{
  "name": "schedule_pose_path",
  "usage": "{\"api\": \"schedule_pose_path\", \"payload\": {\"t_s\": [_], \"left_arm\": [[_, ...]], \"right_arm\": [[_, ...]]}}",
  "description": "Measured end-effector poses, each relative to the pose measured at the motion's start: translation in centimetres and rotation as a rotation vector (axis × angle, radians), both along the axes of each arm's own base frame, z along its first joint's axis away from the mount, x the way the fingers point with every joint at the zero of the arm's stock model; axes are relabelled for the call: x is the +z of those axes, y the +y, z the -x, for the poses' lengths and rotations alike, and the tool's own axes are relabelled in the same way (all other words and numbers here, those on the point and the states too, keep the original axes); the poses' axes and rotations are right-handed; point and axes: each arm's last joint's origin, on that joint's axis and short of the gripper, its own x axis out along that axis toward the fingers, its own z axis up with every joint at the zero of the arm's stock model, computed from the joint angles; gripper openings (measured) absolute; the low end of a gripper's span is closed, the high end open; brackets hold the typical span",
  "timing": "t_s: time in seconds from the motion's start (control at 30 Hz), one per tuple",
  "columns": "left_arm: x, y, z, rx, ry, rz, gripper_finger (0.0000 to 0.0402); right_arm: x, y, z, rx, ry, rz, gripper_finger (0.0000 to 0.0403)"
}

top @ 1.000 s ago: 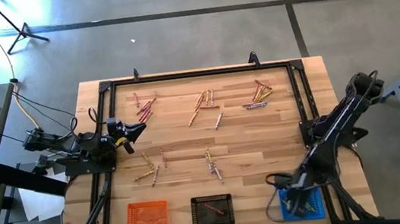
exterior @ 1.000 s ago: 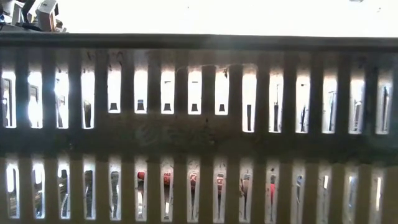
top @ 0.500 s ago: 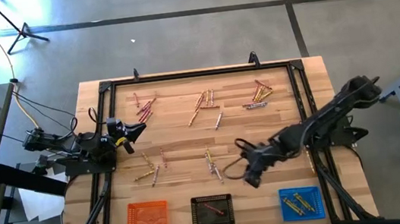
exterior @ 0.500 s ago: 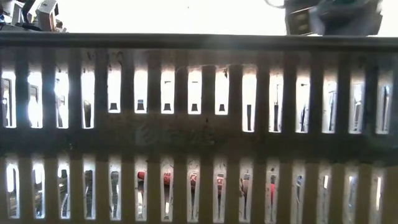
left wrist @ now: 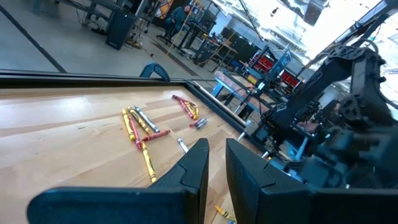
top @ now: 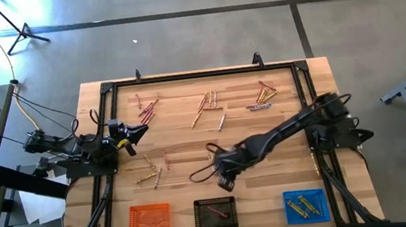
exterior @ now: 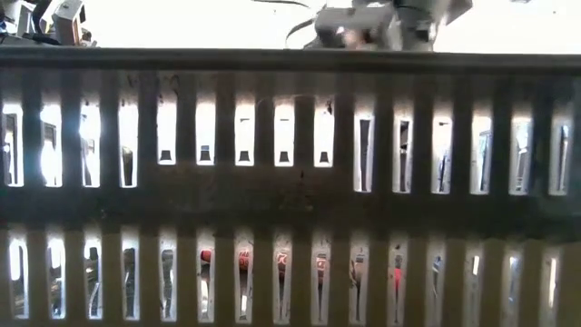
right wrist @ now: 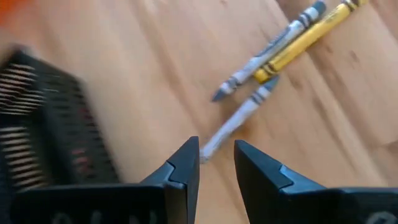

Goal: Sort crayons
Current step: Put the gray crayon into the orange bin

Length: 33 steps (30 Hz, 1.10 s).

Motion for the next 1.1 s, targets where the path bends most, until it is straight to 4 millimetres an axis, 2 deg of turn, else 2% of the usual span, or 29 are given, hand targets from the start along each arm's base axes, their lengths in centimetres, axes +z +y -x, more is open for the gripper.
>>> {"api": "schedule_pose_path", "payload": {"t_s": [0.17,0.4,0.87,1.1], "left_arm": [[0.0,0.0,0.0,0.000,0.000,0.000,0.0045],[0.0,0.0,0.0,0.000,0.000,0.000,0.0045],[0.0,0.0,0.0,0.000,0.000,0.000,0.0045],[0.0,0.0,0.0,0.000,0.000,0.000,0.0045]], "right_arm": [[-0.7,0.5,-1.9,0.000,0.172,0.056,0.0084],[-1.0,1.1,-4.2,-0.008,0.156,0.030,0.0084],[-1.1,0.8,-3.8,-0.125,0.191,0.056,0.0084],[-3.0,1.2,-4.0,-0.203,0.237,0.043,0.0084]]}}
